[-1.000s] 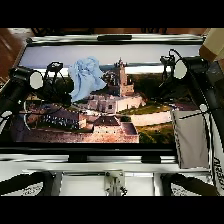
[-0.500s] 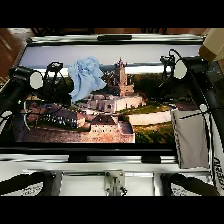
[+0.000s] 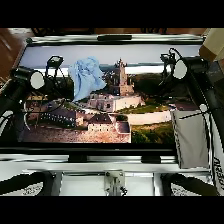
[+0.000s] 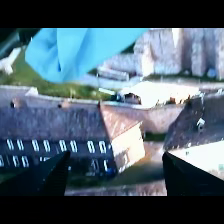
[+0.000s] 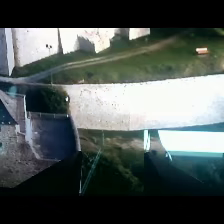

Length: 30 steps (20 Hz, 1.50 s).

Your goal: Fold the shirts.

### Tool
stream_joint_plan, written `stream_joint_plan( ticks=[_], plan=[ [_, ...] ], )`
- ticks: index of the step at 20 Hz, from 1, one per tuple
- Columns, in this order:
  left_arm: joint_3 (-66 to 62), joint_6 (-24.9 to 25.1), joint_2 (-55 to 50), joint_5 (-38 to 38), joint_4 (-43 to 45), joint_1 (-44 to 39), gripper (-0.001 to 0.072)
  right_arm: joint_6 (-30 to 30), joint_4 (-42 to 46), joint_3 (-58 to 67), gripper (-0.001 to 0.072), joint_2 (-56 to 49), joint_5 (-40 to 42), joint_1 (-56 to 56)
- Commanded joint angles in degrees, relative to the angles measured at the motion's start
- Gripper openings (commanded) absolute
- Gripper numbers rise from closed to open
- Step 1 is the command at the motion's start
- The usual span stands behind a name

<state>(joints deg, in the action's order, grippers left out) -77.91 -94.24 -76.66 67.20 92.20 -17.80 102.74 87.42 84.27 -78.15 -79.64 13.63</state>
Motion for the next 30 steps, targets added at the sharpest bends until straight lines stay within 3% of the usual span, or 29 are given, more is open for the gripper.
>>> stream_joint_plan(
  ticks=[1,3,6,9,12,16,17,19,20,21,25,30],
  plan=[
    [0.02,-5.55,-2.19,-9.11,-0.09,0.04,0.0664,-1.40,0.13,0.04,0.0502,-0.02,4.44,0.07],
    [-0.24,-6.97,-5.88,-14.80,-0.07,0.37,0.0666,-2.08,0.15,0.04,0.0503,-0.02,5.88,0.07],
    [-6.01,-6.99,-15.72,-15.06,-4.15,3.67,0.0720,-2.16,0.09,0.04,0.0502,-0.02,6.95,0.07],
    [-14.88,-6.88,-25.20,-15.80,-10.71,7.58,0.0720,-2.21,0.11,0.00,0.0502,-0.02,7.10,0.07],
    [-21.07,-0.83,-32.41,-16.24,-12.13,8.37,0.0720,-2.19,-0.11,0.00,0.0502,-0.02,7.37,0.07],
    [-22.73,-1.03,-36.79,-18.67,-12.11,8.37,0.0720,-2.16,-3.02,0.00,0.0502,-0.02,6.12,0.07],
    [-22.73,-1.01,-37.20,-19.41,-12.11,8.39,0.0693,-2.14,-3.15,0.00,0.0502,-0.02,6.12,0.07],
    [-22.73,-1.01,-37.40,-19.67,-12.13,8.52,0.0267,-2.14,-3.15,0.00,0.0502,-0.02,6.14,0.07],
    [-22.75,-0.96,-37.07,-19.54,-12.13,8.55,0.0127,-2.14,-3.17,-0.02,0.0502,-0.02,6.14,0.07],
    [-22.75,-0.94,-36.24,-19.26,-12.11,8.55,0.0037,-2.14,-3.17,0.00,0.0503,-0.02,6.14,0.07],
    [-25.20,3.96,-26.21,-19.19,-12.09,8.50,0.0035,-2.14,-3.21,0.00,0.0502,0.00,4.02,0.07],
    [-25.62,6.16,0.33,-16.15,-11.87,4.96,0.0035,-4.46,-4.63,0.00,0.0501,4.17,-1.25,0.11]
  ],
)
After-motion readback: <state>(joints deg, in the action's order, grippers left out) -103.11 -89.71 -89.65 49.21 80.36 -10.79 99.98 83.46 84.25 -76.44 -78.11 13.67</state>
